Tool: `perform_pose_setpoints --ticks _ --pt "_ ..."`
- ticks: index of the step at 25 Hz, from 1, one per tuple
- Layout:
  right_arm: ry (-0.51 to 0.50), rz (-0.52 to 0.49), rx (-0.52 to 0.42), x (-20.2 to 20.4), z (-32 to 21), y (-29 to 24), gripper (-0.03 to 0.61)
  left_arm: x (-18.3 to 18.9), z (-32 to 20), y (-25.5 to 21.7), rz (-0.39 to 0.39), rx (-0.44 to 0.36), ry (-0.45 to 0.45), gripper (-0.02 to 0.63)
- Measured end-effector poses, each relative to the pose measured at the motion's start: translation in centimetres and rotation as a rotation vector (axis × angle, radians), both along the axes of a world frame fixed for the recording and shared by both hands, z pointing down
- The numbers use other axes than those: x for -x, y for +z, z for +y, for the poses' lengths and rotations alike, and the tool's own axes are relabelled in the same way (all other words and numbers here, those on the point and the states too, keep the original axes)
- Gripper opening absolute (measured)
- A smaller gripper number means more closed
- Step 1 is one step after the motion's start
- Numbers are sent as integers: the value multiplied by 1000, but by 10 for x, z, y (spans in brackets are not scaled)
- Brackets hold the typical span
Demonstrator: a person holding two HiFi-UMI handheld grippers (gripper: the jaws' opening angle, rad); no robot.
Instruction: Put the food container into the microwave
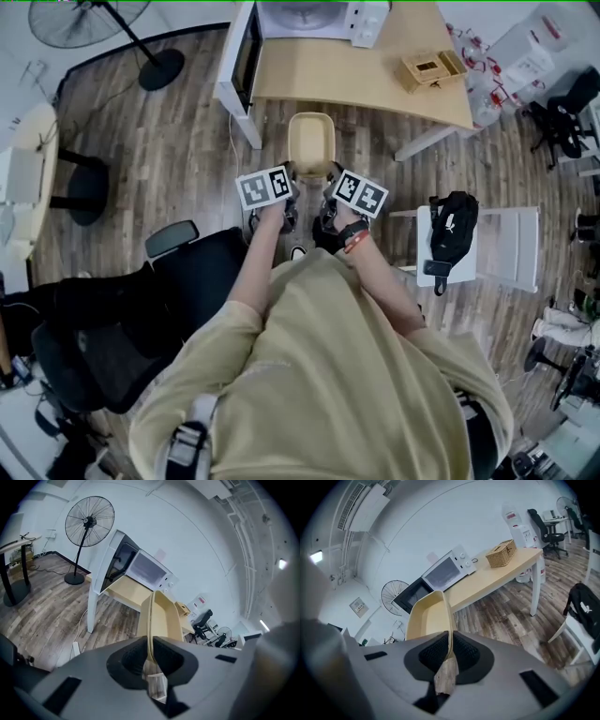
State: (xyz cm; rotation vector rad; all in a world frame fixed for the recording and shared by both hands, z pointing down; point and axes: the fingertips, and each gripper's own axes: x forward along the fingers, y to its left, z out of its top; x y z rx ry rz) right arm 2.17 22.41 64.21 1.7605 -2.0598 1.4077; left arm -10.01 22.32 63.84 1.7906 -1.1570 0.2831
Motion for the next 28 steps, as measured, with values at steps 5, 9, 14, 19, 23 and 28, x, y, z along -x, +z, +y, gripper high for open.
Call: perform_pose_setpoints --ticks 5,9,14,19,23,28 --pt "-10 -12 18 15 -24 8 51 15 -20 7 6 4 -29 51" --pt "-21 -23 8 16 -64 6 51 17 -57 5 13 -10 -51 51" --pt "-36 -39 -20 16 -131 -6 51 17 -121 -7 19 -32 -69 51" --pt "-38 -52 -28 3 -184 -15 51 4 -174 -12 24 -31 -80 51" --pt "-36 -62 -4 -9 -212 -10 52 -8 -202 -7 44 -2 -82 51" --pt "-36 -71 -4 -19 -249 -11 52 -18 -239 -8 37 5 -89 51"
